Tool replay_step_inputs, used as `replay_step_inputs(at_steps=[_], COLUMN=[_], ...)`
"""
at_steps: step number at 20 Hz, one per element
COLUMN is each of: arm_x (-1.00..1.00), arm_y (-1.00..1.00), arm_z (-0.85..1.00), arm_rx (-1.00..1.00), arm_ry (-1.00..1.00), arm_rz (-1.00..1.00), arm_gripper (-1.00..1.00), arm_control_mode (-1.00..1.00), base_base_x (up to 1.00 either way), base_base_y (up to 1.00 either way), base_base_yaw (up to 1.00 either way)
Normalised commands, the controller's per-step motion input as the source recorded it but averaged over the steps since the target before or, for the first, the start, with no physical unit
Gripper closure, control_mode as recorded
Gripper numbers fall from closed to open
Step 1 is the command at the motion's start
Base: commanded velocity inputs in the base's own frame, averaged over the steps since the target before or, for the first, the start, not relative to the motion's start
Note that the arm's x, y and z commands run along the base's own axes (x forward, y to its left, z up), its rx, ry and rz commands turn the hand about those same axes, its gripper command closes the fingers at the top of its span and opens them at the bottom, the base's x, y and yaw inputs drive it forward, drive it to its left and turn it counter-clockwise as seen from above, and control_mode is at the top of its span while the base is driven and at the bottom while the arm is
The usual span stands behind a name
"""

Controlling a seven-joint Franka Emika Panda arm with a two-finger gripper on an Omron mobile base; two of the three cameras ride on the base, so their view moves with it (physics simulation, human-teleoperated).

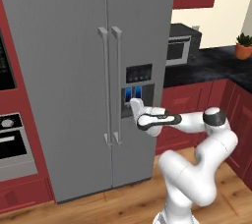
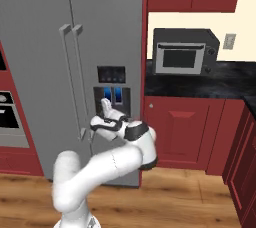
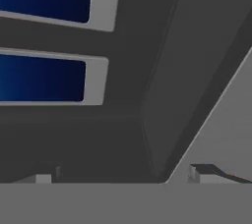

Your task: The ice cube tray has been filled with water. Take the tray and place it in the freezer to make ice. Close the freezer door after placing the tray.

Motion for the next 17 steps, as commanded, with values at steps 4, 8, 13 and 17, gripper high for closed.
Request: replay_step_inputs(at_steps=[4,8,13,17], arm_x=[1.00,1.00,0.83,0.66], arm_y=[0.19,0.06,0.00,0.00], arm_z=[0.00,0.01,0.11,-0.04], arm_rx=[-0.09,-0.05,0.00,-0.01], arm_ry=[0.15,0.28,0.34,0.17], arm_rz=[-0.59,-0.58,-0.47,-0.39], arm_gripper=[-1.00,-1.00,-1.00,-1.00], arm_control_mode=[-1.00,-1.00,-1.00,-1.00], base_base_x=[0.00,0.00,0.00,0.00], base_base_y=[0.00,0.00,0.00,0.00], base_base_yaw=[0.00,0.00,0.00,0.00])
